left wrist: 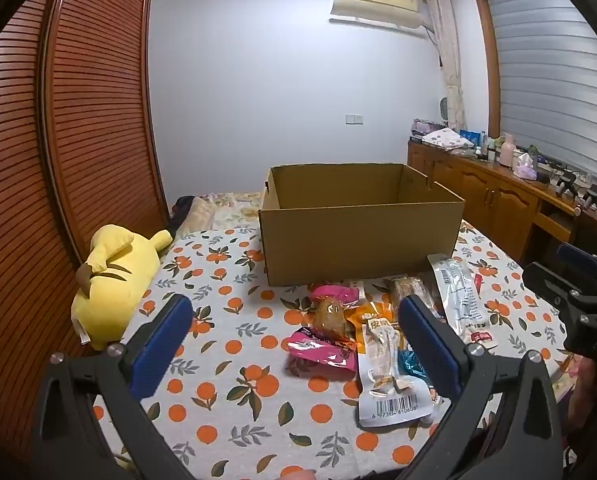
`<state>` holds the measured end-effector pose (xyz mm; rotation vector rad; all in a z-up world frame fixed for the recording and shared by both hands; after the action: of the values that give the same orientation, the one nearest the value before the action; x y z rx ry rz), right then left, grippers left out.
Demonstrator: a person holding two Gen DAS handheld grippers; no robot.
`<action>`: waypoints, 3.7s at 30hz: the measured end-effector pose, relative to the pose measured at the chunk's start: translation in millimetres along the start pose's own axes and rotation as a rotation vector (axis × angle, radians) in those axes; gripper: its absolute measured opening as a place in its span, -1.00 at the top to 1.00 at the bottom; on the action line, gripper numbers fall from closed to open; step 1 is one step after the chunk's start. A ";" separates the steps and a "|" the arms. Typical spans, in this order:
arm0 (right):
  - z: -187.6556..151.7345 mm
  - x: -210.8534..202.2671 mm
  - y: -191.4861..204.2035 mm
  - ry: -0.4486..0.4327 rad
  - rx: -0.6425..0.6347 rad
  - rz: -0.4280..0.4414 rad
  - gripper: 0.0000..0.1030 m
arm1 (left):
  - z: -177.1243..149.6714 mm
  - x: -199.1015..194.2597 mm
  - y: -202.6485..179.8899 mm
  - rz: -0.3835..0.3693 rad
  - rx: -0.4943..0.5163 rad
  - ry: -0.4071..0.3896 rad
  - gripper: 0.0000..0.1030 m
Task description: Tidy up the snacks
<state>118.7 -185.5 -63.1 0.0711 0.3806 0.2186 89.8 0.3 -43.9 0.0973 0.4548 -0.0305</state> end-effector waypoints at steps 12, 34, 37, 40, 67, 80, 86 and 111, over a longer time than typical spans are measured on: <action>-0.5 -2.0 -2.4 0.007 0.005 -0.013 -1.00 | -1.1 0.3 1.9 0.013 0.018 -0.009 -1.00; -0.3 -1.2 -7.7 0.007 0.006 -0.032 -1.00 | -4.6 2.3 4.0 0.013 0.019 0.004 -1.00; -0.6 -1.2 -7.7 0.008 0.005 -0.031 -1.00 | -6.0 4.2 4.9 0.013 0.016 0.007 -1.00; -0.4 -1.0 -7.6 0.007 0.006 -0.031 -1.00 | -6.4 4.4 5.2 0.014 0.016 0.007 -1.00; 3.4 -4.7 -7.0 -0.004 0.004 -0.036 -1.00 | 3.1 -5.0 -1.4 0.003 0.032 -0.023 -1.00; 2.4 -4.4 -7.6 -0.005 0.006 -0.035 -1.00 | 2.5 -6.0 -4.2 0.000 0.036 -0.023 -1.00; 2.1 -5.2 -8.0 -0.001 0.004 -0.032 -1.00 | -2.0 -3.0 -6.3 -0.004 0.038 -0.009 -1.00; -38.1 63.8 -35.2 0.239 -0.031 0.062 -0.69 | -59.7 66.3 -45.4 -0.212 0.068 0.212 -0.93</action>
<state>169.1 -204.4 -125.3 0.0259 0.6130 0.2956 120.9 -39.3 -130.4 0.1196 0.6749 -0.2453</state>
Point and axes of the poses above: each gripper's, at about its wrist camera, not at the fingertips, and x roughly the way its jaws point, y to its left, z to its top, the point moved 10 cm from there along x, roughly the way its jaws point, and after that the axes turned 5 degrees about x, right-handed, at the moved point
